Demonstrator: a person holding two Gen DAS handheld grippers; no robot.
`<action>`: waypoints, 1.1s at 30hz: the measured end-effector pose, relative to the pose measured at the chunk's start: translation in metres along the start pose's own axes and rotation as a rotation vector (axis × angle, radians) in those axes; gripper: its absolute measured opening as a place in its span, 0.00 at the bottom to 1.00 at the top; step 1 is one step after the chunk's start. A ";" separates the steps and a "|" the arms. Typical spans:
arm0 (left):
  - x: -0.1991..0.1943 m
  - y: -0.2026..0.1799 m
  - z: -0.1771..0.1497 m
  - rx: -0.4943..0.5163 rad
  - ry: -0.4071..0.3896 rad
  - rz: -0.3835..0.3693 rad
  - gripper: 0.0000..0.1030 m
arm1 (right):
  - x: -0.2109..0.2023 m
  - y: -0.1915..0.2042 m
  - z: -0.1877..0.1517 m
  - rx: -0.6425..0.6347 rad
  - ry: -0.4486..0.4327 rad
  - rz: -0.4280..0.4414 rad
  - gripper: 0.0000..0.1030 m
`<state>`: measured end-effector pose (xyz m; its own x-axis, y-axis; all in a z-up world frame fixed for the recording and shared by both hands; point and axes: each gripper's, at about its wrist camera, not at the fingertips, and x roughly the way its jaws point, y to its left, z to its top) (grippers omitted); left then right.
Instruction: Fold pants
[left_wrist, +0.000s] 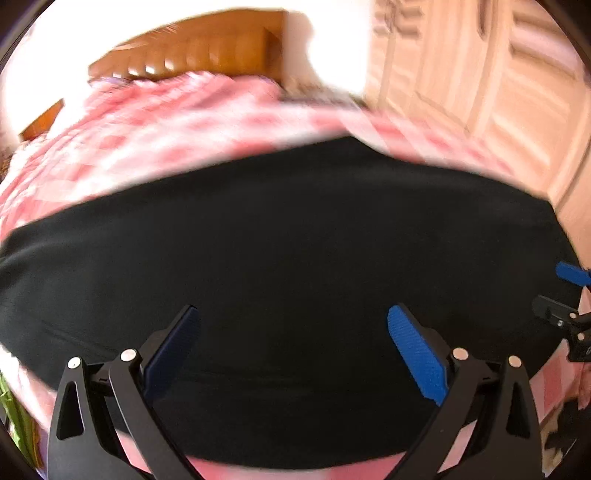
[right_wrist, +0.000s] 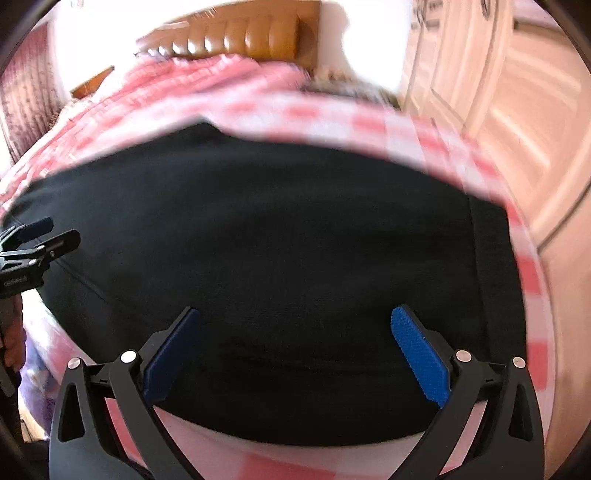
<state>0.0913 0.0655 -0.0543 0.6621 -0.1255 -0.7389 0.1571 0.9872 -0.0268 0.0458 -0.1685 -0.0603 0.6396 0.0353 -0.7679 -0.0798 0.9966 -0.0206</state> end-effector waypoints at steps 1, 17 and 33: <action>-0.007 0.023 0.003 -0.037 -0.019 0.047 0.99 | -0.008 0.010 0.011 -0.018 -0.053 0.034 0.96; -0.001 0.111 -0.031 -0.125 0.075 0.240 0.99 | 0.102 0.174 0.137 -0.198 0.017 0.250 0.96; -0.002 0.106 -0.034 -0.096 0.023 0.246 0.99 | 0.155 0.206 0.155 -0.207 0.074 0.171 0.96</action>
<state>0.0811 0.1734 -0.0786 0.6545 0.1209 -0.7464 -0.0773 0.9927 0.0930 0.2466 0.0541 -0.0845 0.5466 0.1887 -0.8159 -0.3415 0.9398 -0.0114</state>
